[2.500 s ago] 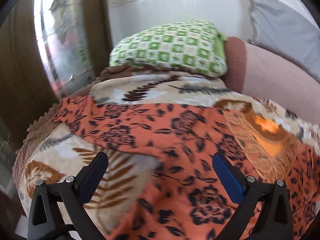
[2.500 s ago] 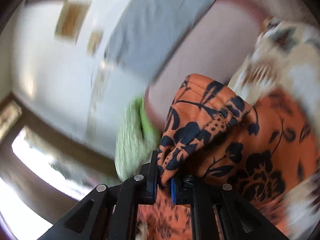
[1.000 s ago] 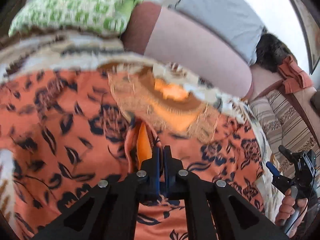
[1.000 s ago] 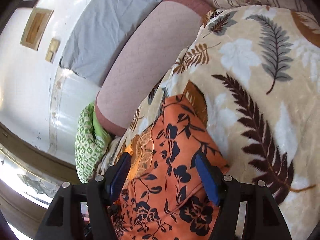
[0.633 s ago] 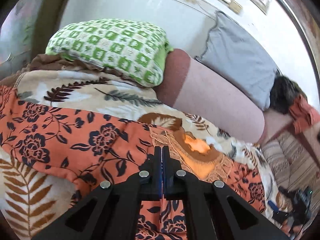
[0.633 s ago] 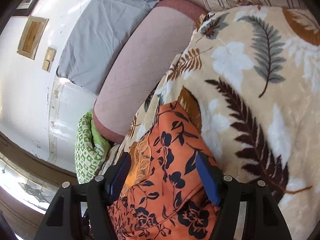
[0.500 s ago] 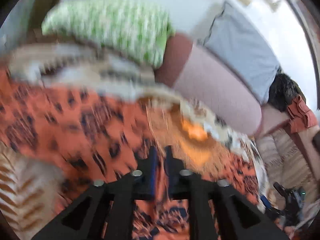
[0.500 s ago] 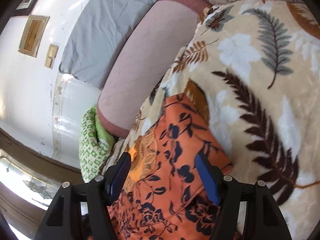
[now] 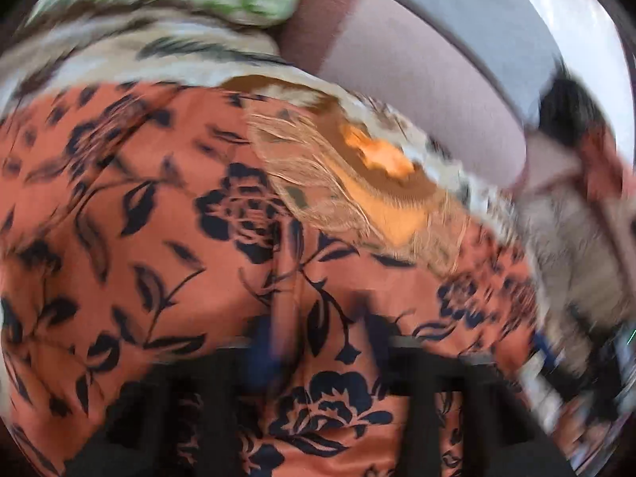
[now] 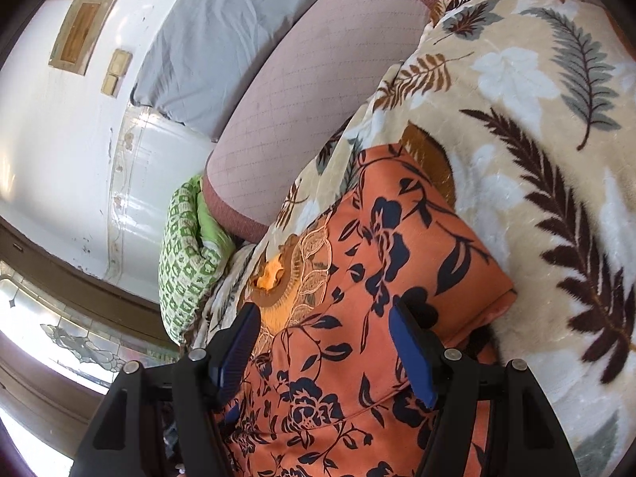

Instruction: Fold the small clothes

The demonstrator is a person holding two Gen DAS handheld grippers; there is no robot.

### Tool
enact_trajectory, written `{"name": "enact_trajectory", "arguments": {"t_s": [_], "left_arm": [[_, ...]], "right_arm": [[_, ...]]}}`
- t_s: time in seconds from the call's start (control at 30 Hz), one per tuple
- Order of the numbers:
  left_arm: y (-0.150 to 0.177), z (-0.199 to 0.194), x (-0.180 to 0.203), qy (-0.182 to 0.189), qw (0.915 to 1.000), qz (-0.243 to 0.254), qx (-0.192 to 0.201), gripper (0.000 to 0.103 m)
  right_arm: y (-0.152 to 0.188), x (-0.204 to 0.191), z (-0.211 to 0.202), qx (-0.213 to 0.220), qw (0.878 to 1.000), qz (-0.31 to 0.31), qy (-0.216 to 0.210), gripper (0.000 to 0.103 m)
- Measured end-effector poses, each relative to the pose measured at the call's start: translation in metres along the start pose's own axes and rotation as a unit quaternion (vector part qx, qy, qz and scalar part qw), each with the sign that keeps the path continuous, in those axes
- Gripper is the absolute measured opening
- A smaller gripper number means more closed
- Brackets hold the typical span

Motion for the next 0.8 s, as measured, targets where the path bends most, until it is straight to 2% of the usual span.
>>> {"name": "enact_trajectory", "arguments": {"t_s": [0.07,0.17,0.23,0.37,0.43,0.5,0.53,0.6,0.63,0.7,0.8], "left_arm": [[-0.001,0.004,-0.001,-0.011,0.9999,0.011,0.001,0.008],[-0.006,0.001,-0.010,-0.001,0.9999,-0.017,-0.002,0.005],[-0.013,-0.009,-0.015,0.007,0.9994,-0.031,0.013,0.005],[-0.045,-0.057,-0.027,0.010,0.9943,-0.048,0.094,0.005],[-0.063,-0.085,-0.042,-0.019,0.9866,-0.056,0.152,0.005],[-0.072,-0.100,-0.061,-0.055,0.9797,-0.063,0.182,0.005],[-0.072,-0.098,-0.069,-0.067,0.9793,-0.066,0.179,0.005],[-0.062,-0.075,-0.075,-0.074,0.9867,-0.066,0.129,0.005],[-0.053,-0.057,-0.077,-0.077,0.9901,-0.073,0.092,0.005],[-0.040,-0.038,-0.072,-0.073,0.9931,-0.074,0.055,0.005],[-0.039,-0.040,-0.060,-0.082,0.9933,-0.052,0.063,0.006]], "right_arm": [[0.002,0.000,0.003,-0.004,1.000,-0.004,0.004,0.071],[0.001,0.000,0.004,-0.002,1.000,-0.012,0.011,0.071],[-0.002,0.000,0.002,0.005,1.000,-0.012,0.012,0.071],[-0.011,0.002,-0.003,0.023,1.000,-0.012,0.016,0.071],[-0.015,0.003,-0.008,0.035,0.999,-0.011,0.016,0.071],[-0.019,0.003,-0.012,0.046,0.999,-0.007,0.009,0.071],[-0.021,0.003,-0.014,0.050,0.999,-0.007,0.006,0.071],[-0.023,0.002,-0.014,0.053,0.999,-0.010,0.006,0.071],[-0.023,0.002,-0.012,0.052,0.999,-0.012,0.008,0.071],[-0.020,0.001,-0.005,0.045,0.999,-0.020,0.010,0.071],[-0.012,-0.006,0.010,0.020,0.999,-0.032,-0.004,0.071]]}}
Point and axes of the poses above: each gripper's, at about its wrist camera, not at the fingertips, and z roughly the way its jaws point, x to its right, y to its underside, the point moved 10 cm from there along z, roughly the way its jaws point, and after that the axes turned 12 degrees about -y, right-handed, at the moved point
